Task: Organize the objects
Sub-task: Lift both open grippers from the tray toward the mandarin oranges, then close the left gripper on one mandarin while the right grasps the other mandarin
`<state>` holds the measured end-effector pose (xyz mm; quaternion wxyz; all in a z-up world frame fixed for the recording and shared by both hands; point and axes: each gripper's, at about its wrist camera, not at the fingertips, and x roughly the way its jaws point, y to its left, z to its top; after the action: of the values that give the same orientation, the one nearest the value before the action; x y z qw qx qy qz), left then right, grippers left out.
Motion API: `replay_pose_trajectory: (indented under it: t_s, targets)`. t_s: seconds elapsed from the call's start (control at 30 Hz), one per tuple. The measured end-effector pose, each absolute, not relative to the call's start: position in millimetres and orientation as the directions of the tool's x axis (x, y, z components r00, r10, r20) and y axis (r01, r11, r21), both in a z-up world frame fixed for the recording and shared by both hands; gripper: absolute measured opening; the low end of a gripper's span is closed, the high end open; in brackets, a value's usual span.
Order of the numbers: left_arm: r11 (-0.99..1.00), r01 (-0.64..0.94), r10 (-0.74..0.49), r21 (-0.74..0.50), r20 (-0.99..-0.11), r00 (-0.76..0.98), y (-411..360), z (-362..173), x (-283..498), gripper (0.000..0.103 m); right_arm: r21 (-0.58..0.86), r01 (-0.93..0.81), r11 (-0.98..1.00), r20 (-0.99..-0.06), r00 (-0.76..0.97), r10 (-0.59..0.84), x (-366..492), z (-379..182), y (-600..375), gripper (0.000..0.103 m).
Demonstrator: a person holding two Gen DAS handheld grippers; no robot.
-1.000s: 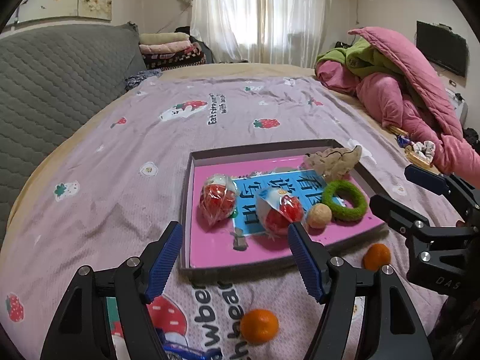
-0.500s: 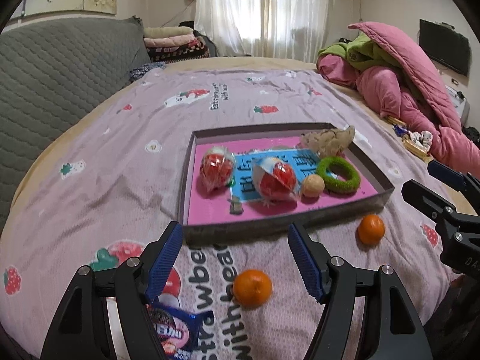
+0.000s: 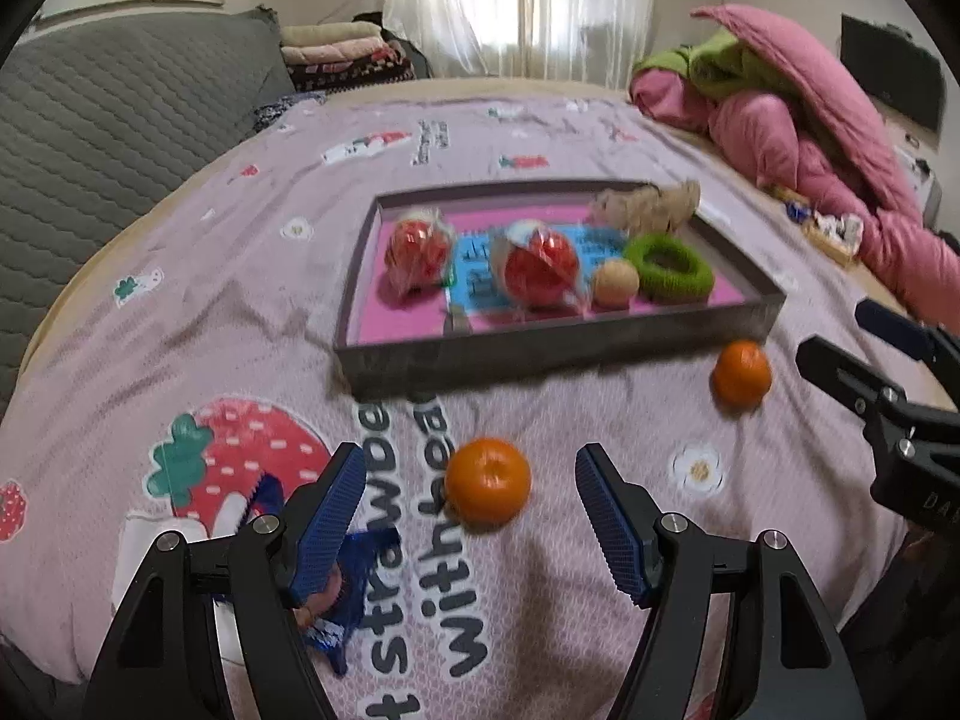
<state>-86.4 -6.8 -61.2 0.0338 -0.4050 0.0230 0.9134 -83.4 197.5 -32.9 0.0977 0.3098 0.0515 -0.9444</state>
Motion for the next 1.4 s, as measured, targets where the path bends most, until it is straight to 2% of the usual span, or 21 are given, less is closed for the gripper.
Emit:
replay_pose_trajectory:
  t_s: [0.73,0.8,0.97,1.2,1.3,1.4]
  targets:
    - [-0.997,-0.069,0.077,-0.043,-0.764,-0.640,-3.2,-98.4,-104.8,0.074,-0.062,0.204,-0.977,-0.690,-0.716,-0.106,-111.7,-79.1,188.6,0.085]
    - [-0.997,-0.063,0.082,-0.054,-0.761,-0.644,-4.7,-99.0,-107.0,0.074,-0.063,0.198,-0.978,-0.695,-0.712,-0.099,-115.9,-81.5,188.0,0.081]
    - [-0.997,-0.062,0.082,-0.055,-0.767,-0.636,-1.1,-103.9,-111.9,0.071,-0.076,0.201,-0.977,-0.722,-0.687,-0.085,-123.6,-90.5,185.7,0.061]
    - [-0.996,-0.064,0.087,-0.061,-0.773,-0.628,3.0,-108.2,-117.6,0.049,-0.105,0.226,-0.968,-0.727,-0.682,-0.080,-125.4,-95.8,177.8,0.042]
    - [-0.996,-0.060,0.085,-0.061,-0.773,-0.628,2.5,-108.4,-118.3,0.040,-0.119,0.231,-0.966,-0.723,-0.687,-0.076,-124.3,-97.0,175.2,0.040]
    - [-0.996,-0.059,0.092,-0.071,-0.770,-0.631,0.6,-107.8,-118.1,0.038,-0.104,0.230,-0.967,-0.721,-0.687,-0.086,-123.4,-96.5,177.8,0.040]
